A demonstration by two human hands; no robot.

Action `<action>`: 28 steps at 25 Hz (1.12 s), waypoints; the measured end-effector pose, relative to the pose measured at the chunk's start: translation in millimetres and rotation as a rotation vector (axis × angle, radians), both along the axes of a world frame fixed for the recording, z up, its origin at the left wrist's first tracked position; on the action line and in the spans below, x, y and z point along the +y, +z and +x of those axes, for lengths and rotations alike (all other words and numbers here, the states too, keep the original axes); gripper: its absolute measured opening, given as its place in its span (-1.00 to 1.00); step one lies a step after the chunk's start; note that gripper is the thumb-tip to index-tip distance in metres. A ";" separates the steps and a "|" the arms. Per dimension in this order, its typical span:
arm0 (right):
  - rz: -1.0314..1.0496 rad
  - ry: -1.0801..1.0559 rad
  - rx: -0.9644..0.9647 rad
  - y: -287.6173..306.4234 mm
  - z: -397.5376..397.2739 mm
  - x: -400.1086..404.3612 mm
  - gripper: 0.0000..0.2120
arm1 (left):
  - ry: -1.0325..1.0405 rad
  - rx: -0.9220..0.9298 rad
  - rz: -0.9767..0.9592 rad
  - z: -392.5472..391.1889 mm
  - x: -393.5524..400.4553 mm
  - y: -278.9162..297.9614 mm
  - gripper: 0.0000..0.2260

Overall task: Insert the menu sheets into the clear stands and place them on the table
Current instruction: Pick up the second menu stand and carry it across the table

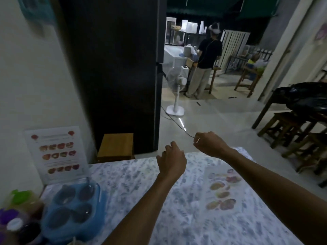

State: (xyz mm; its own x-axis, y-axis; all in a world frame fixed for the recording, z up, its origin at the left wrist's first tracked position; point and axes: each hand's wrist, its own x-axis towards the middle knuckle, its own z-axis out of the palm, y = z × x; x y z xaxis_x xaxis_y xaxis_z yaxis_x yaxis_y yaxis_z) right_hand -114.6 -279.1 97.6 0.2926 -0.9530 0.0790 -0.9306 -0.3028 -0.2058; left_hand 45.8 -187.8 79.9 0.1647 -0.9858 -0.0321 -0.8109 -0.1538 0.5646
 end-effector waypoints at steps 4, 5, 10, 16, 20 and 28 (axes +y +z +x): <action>-0.006 0.003 -0.040 9.8 -102.4 7.2 -0.85 | -0.069 0.069 0.036 -79.5 1.1 -7.6 -0.52; -0.003 -0.013 -0.084 7.5 -129.5 9.7 -0.81 | -0.086 0.114 0.072 -94.2 3.7 -14.9 -0.44; 0.342 -0.014 -0.343 -38.7 -217.9 37.5 -0.30 | 0.020 0.309 0.104 -129.3 26.4 -49.8 -0.22; 0.317 -0.101 -0.579 -97.8 -230.0 50.9 -0.47 | 0.182 0.262 0.033 -133.7 25.3 -65.7 -0.51; 0.277 -0.069 -0.579 -98.3 -239.6 44.6 -0.59 | 0.146 0.239 -0.010 -140.6 10.8 -63.5 -0.62; 0.071 -0.214 -0.531 -53.2 -321.4 -11.7 -0.55 | -0.007 0.303 -0.171 -218.5 -71.5 -31.4 -0.66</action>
State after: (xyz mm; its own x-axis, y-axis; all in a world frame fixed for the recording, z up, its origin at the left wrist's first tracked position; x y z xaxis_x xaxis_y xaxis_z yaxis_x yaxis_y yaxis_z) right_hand -436.0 -290.7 44.4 0.0301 -0.9949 0.0962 -0.7333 -0.0874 -0.6742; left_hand -172.7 -259.3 48.5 0.1665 -0.9822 0.0871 -0.6031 -0.0316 0.7970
